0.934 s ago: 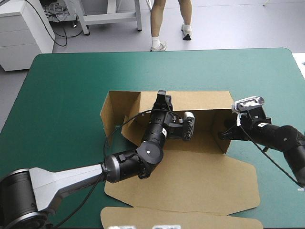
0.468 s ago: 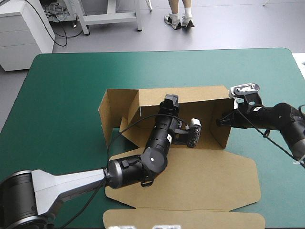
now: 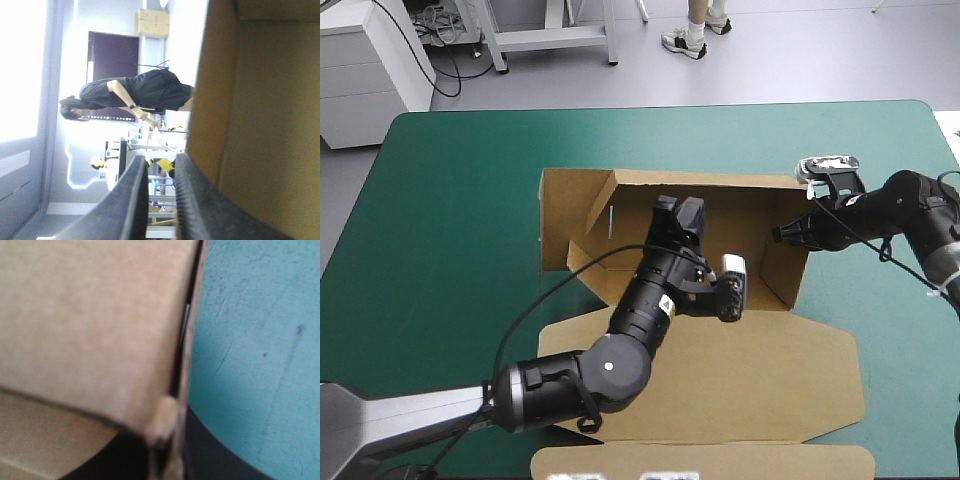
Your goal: Fold the box
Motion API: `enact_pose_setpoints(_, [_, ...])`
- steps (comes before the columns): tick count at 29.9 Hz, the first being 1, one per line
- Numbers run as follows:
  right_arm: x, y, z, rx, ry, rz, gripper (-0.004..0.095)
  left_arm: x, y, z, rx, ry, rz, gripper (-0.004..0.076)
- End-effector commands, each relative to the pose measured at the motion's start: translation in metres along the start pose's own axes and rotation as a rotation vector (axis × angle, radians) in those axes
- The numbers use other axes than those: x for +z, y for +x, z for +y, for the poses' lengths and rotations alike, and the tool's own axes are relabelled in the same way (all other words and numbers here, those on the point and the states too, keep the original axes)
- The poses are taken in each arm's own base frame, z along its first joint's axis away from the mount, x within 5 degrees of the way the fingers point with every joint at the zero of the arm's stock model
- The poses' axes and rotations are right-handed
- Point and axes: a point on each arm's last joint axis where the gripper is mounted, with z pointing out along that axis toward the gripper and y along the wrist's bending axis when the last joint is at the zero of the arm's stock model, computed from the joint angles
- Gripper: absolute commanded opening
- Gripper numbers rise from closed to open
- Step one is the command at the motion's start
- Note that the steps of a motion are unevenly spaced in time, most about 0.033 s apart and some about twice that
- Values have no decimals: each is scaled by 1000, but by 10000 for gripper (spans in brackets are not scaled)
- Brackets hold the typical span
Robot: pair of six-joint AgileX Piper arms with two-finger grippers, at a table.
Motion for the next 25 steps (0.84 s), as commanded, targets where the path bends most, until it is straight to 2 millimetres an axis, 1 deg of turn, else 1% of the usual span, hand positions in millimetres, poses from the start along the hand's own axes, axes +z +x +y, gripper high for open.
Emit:
enact_pose_setpoints(1, [-17,-10,5,-37,-20,40,3,-21,14,68,-60,-227,-1,23])
enact_pose_setpoints(3, [-15,-16,4,-23,-39,89,3,-23,25,86,-109,-267,20,-8])
enact_pose_setpoints(5, [-10,-23,2,-17,-60,139,3,-22,42,103,-174,-310,66,-9])
enact_pose_setpoints(8, [-2,-34,-3,6,-60,135,4,-16,77,124,-289,-356,169,-9])
enact_pose_setpoints(10, [4,-40,-4,11,-56,142,3,-12,100,130,-368,-348,243,-9])
enact_pose_setpoints(14, [25,-52,1,-12,-64,167,3,-2,146,131,-546,-290,387,-9])
enact_pose_setpoints(15, [34,-55,3,-19,-67,168,3,0,158,130,-597,-276,427,-9])
enact_pose_setpoints(18, [52,-65,8,-44,-59,141,5,3,193,126,-738,-242,547,-9])
enact_pose_setpoints(20, [63,-69,12,-59,-57,124,5,2,213,122,-801,-196,626,-9])
enact_pose_setpoints(23, [73,-70,15,-75,-35,126,5,-1,237,115,-887,-116,715,-9])
enact_pose_setpoints(25, [79,-69,16,-93,-10,145,9,-3,249,111,-953,-70,752,-9])
